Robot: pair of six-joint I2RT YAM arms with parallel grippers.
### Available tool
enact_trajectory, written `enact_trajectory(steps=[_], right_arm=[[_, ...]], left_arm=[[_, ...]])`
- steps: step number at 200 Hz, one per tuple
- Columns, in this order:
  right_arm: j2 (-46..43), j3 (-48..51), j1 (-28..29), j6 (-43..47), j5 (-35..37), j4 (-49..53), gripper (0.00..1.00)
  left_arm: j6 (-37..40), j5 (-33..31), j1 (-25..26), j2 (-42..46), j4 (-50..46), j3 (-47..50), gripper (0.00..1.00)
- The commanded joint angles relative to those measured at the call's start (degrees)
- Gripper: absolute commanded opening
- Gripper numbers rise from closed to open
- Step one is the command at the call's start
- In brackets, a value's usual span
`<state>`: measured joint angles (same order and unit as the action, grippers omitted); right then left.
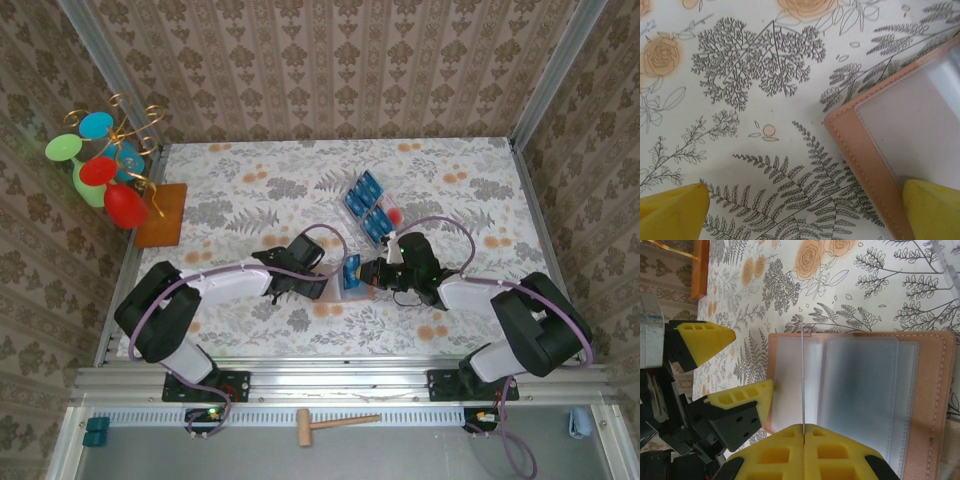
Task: Put the credit cards into the card holder
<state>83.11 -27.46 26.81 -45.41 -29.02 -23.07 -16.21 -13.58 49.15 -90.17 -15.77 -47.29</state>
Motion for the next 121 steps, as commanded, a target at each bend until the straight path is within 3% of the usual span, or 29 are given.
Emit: enact_trajectory(steps=[1,121], right_arm=[[1.07,0.48,-0.24,0.09,-1.73,-2.95,0.00],[5.50,1.84,-0.26,-1.40,-2.48,-8.01,0.00]], left_arm=[[0.57,-0.77,0.32,-0.62,0.67,1.19,1.00],[-0.69,0.95,0.35,2.02,2.33,4.99,1.00]])
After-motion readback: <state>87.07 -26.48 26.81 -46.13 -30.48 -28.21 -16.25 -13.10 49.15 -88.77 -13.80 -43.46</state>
